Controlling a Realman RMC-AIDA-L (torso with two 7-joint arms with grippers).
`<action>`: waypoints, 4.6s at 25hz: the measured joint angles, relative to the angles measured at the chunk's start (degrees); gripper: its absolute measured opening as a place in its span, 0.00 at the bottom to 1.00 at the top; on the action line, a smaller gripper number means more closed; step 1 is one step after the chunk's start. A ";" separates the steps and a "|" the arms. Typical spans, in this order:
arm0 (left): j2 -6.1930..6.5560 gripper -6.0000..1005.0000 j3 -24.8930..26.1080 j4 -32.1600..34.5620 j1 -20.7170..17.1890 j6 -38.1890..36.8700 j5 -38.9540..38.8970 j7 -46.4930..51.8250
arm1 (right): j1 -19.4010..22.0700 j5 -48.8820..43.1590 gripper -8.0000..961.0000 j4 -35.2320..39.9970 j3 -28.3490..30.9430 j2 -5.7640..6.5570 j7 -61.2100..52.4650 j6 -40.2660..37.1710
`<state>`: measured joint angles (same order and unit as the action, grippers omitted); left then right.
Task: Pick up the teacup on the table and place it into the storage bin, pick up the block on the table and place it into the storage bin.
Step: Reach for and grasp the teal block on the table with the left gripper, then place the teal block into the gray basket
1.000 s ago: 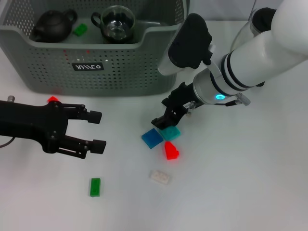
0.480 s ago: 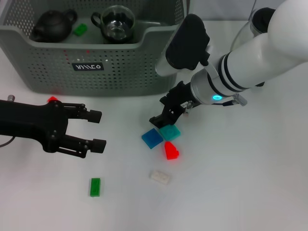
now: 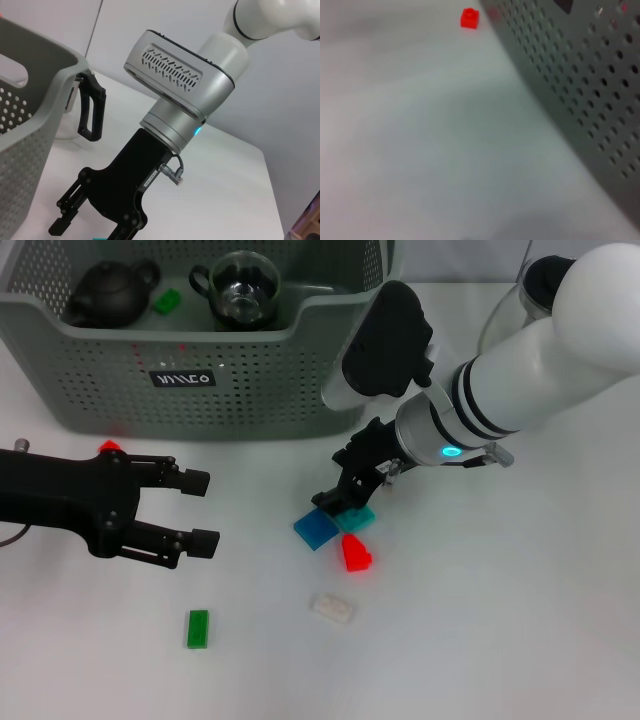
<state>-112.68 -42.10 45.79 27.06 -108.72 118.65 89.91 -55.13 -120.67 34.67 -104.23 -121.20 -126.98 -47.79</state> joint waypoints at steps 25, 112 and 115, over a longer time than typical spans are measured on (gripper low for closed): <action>0.00 0.88 0.00 0.00 0.21 -0.02 0.00 0.00 | 0.26 -0.21 0.72 0.89 0.63 0.86 -5.48 -4.73; 1.40 0.88 4.40 0.52 -0.58 0.36 0.09 -1.58 | -16.68 -8.03 0.46 5.64 20.93 0.93 2.24 1.81; 1.41 0.88 4.40 0.53 -0.69 0.36 0.09 -1.58 | -15.64 -8.05 0.47 5.58 20.95 0.98 2.12 2.89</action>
<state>-111.27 -37.70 46.32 26.37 -108.36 118.74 88.33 -70.77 -128.71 40.25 -83.28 -120.22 -124.85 -44.90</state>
